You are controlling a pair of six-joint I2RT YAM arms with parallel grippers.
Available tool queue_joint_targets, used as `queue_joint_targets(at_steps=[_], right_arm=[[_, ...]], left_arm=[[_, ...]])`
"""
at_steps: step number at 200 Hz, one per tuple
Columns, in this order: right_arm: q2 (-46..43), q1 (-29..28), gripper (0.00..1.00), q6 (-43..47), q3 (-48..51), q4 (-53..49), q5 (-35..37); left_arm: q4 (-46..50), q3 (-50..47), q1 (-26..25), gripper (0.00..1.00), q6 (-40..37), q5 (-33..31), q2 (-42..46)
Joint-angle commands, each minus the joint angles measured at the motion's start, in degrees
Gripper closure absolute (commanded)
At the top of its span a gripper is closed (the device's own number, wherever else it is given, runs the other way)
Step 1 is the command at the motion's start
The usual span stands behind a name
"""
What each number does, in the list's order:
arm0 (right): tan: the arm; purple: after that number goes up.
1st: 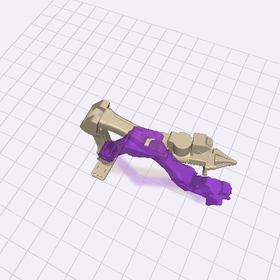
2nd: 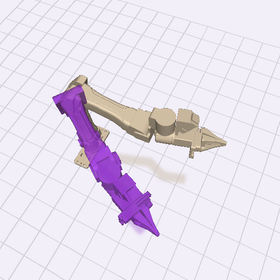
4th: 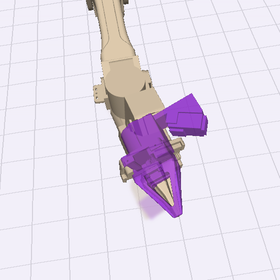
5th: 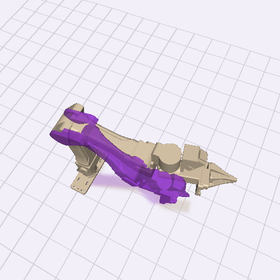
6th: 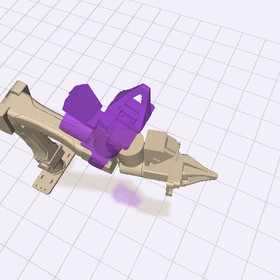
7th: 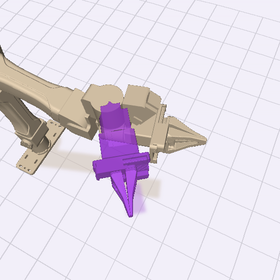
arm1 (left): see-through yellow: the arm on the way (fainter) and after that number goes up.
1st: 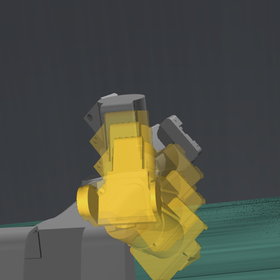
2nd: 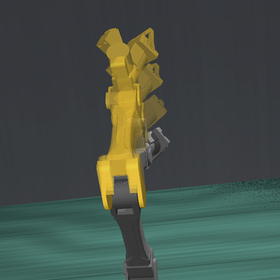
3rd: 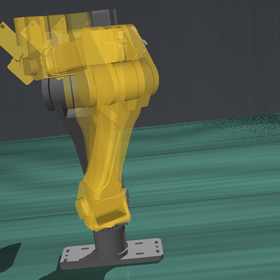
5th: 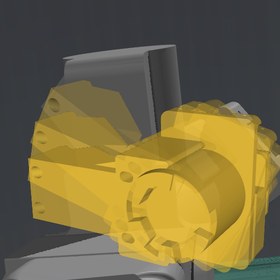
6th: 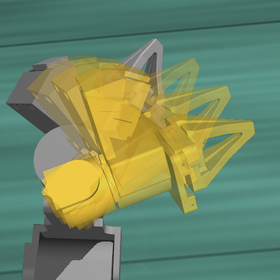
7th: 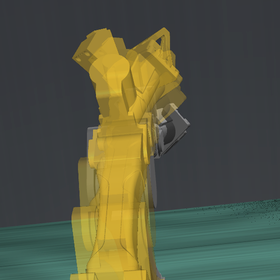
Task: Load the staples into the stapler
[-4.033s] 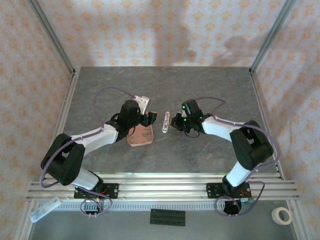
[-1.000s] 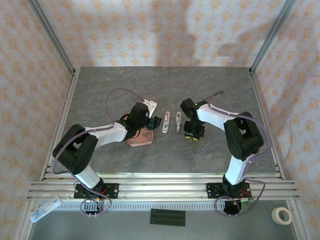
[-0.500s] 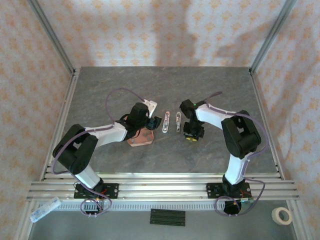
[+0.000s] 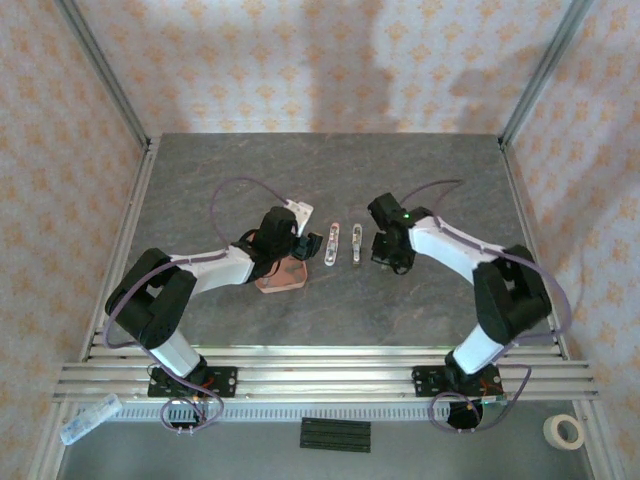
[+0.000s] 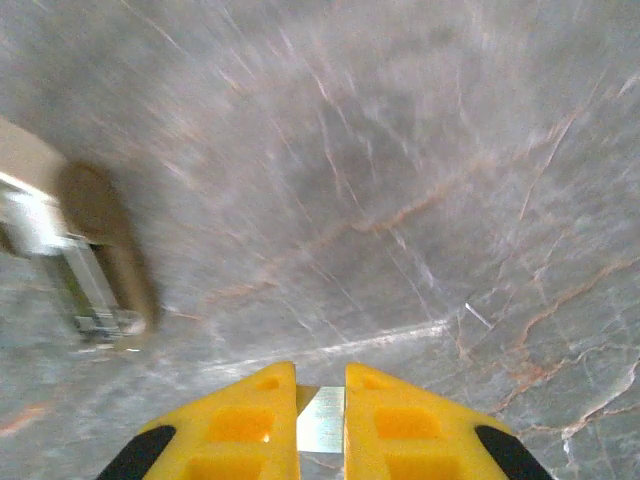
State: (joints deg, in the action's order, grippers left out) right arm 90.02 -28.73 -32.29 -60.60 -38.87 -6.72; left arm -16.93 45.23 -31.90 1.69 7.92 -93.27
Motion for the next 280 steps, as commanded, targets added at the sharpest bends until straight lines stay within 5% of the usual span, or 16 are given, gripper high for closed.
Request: queue_joint_targets(at_steps=[1,78,280], right_arm=[[-1.83,-1.43,0.86,1.34,1.34,6.92,4.41],[6.97,-7.19,0.86,7.15,-6.94,5.17,6.54],[13.68,-8.01,0.87,7.44,-10.33,5.06,3.59]], left_arm=[[-4.52,-1.41,-0.54,0.33,1.75,-1.60,0.39],[-11.61,-5.16,1.24,0.33,6.57,0.66,-0.06],[-15.60,-6.44,4.65,0.34,9.22,6.20,-1.23]])
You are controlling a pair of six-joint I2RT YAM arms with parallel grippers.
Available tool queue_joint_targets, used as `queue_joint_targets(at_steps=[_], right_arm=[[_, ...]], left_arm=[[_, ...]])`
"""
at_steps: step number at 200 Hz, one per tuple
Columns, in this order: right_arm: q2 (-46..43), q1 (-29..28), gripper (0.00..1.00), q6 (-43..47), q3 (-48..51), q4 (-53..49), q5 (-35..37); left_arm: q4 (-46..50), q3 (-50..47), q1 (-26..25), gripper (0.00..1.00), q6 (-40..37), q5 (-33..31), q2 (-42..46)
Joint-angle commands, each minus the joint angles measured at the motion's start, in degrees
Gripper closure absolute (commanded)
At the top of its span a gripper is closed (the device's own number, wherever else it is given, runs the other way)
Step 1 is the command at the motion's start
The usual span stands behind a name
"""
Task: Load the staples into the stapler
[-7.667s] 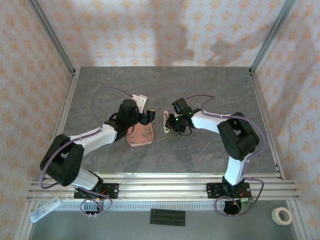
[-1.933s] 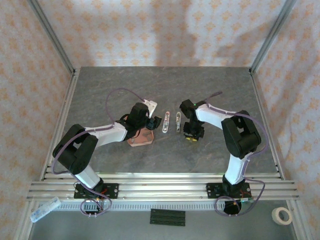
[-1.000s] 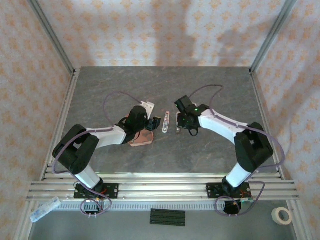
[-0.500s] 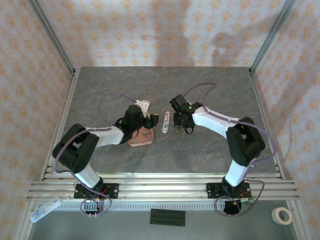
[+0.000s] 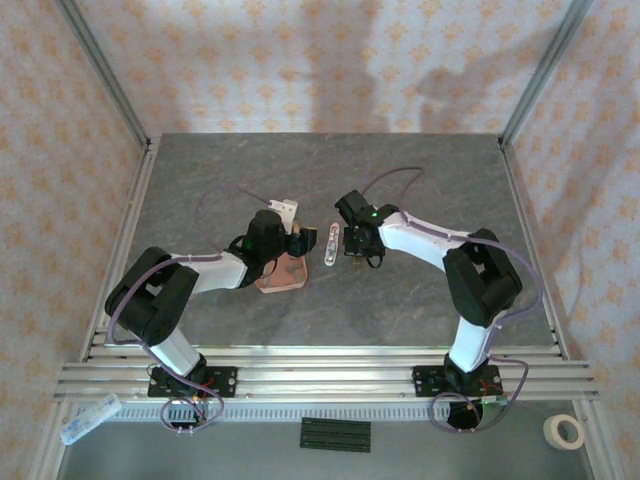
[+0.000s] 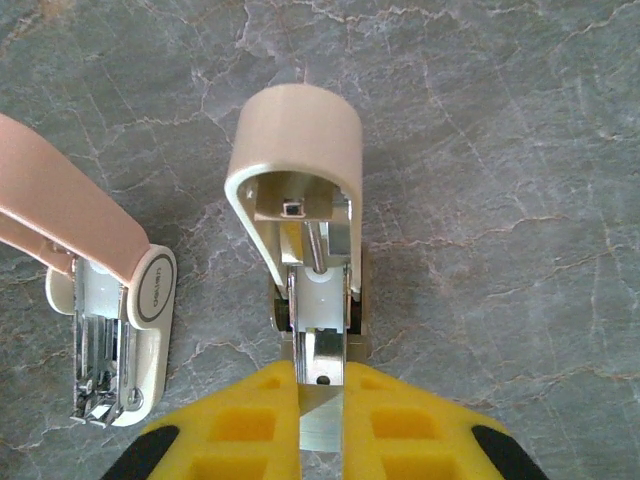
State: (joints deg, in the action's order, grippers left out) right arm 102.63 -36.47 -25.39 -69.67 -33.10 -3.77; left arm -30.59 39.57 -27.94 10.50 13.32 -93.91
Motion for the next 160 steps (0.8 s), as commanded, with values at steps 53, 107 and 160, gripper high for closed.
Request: queue_joint_targets(at_steps=[53,107,160], right_arm=[[2.03,-0.27,0.87,0.32,-1.06,-0.40,-0.34],[2.34,-0.28,0.87,0.35,-0.91,-0.74,-0.34],[2.74,-0.36,0.87,0.53,-0.38,-1.08,-0.83]], left_arm=[[-2.12,-0.55,0.81,0.34,0.75,1.18,-0.95],[-2.43,-0.55,0.95,0.34,0.84,1.28,-1.12],[-2.49,-0.71,0.99,0.34,0.83,1.36,-1.11]])
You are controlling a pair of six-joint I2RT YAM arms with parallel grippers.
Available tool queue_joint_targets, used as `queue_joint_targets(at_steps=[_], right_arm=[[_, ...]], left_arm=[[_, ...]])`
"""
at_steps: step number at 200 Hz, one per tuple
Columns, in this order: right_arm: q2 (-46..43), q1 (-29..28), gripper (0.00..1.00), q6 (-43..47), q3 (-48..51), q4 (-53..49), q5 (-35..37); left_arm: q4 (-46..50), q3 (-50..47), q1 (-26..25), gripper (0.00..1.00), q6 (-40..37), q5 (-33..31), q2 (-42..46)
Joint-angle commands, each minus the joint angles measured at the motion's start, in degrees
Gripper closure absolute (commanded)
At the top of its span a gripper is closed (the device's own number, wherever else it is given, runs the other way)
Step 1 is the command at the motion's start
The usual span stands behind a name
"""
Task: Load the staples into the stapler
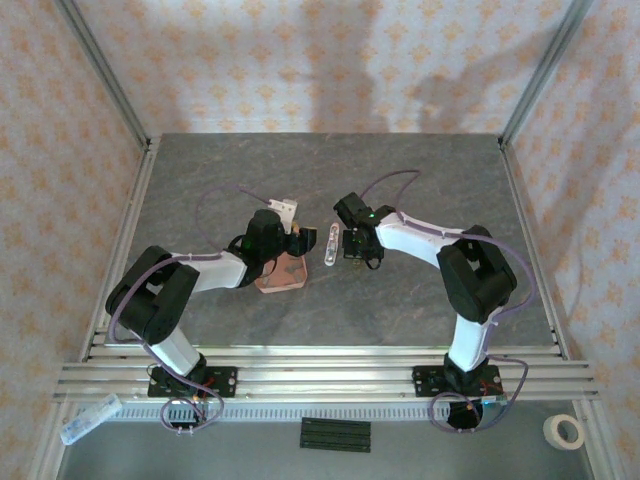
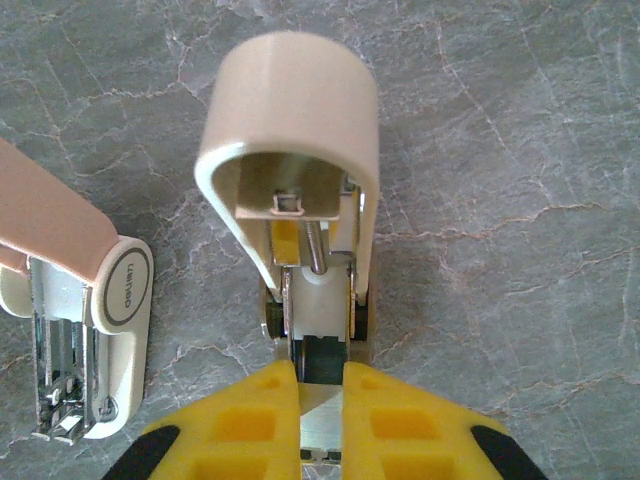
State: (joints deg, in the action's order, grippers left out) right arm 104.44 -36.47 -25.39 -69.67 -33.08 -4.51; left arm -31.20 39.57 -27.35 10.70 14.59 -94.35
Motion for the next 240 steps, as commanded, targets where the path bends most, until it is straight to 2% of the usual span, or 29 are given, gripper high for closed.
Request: queue_joint_targets(at_steps=[1,101,146,240], right_arm=[[0.93,-0.36,0.87,0.56,-0.38,-1.06,-0.07],[1.91,-0.36,0.87,-0.43,-1.50,-1.90,0.41],[1.38,-0.37,0.82,-0.41,-1.79,-1.55,0.34],[0.63,-0.36,0.79,-0.20,-2.31,-1.57,0.43]], left_arm=[[-1.91,-0.72,0.38,0.34,0.64,0.09,-0.71],[-2.33,-0.99,0.81,0.34,0.81,0.39,-0.71],[-2.53,-1.17,0.91,0.34,0.81,0.35,-0.57],[-3.00,-1.56,1.03,0.34,0.76,0.37,-0.28]])
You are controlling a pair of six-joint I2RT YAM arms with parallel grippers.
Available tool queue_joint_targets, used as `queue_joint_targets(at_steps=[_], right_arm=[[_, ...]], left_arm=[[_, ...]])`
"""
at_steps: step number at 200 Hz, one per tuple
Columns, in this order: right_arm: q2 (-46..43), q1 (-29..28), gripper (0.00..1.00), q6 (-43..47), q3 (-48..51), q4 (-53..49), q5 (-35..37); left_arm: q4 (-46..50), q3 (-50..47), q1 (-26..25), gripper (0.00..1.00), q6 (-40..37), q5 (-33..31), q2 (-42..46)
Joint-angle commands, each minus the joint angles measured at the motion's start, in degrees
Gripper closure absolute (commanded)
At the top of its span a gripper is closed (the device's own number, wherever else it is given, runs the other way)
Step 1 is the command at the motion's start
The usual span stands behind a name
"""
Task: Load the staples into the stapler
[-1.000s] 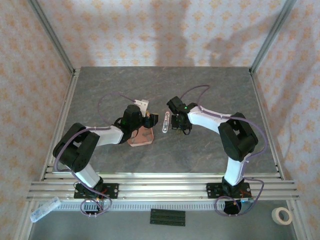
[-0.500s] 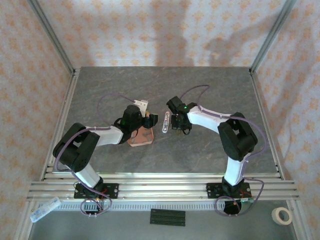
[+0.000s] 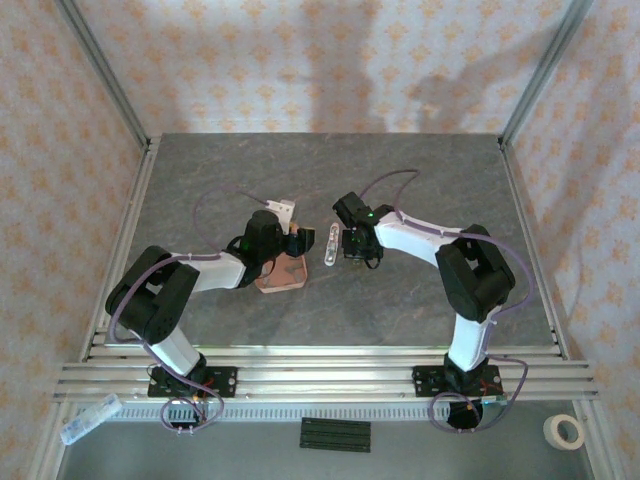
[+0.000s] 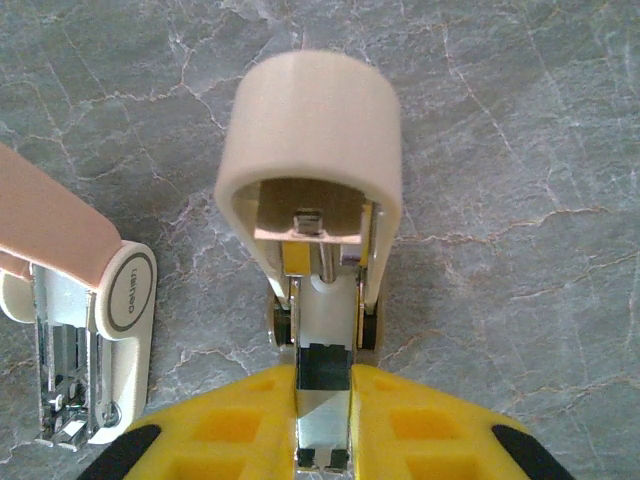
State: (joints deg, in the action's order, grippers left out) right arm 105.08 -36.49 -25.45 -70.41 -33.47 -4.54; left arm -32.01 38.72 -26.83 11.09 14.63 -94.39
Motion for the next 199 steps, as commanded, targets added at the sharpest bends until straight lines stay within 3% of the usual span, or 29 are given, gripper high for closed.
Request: queue_joint_targets(at_steps=[1,101,125,164,199], right_arm=[[0.02,-0.34,0.79,-0.17,-1.57,-1.17,0.43],[-4.87,0.12,0.76,-0.47,-0.70,0.60,1.05],[-8.45,2.48,0.76,-2.47,3.87,5.31,-2.57],[-14.29,8.67,0.74,-8.03,14.17,17.98,-14.93],[-13.65,10.48,0.73,-9.35,16.44,18.72,-19.98]], left_arm=[[-2.19,-0.69,0.53,0.34,0.35,0.32,-0.25],[-2.50,-0.33,0.55,0.34,0.41,1.04,-0.28],[-3.11,0.10,0.81,0.34,0.30,2.07,-0.39],[-2.10,3.71,1.00,0.34,-0.45,7.14,-0.13],[0.36,7.78,1.03,0.35,-2.86,10.90,-0.62]])
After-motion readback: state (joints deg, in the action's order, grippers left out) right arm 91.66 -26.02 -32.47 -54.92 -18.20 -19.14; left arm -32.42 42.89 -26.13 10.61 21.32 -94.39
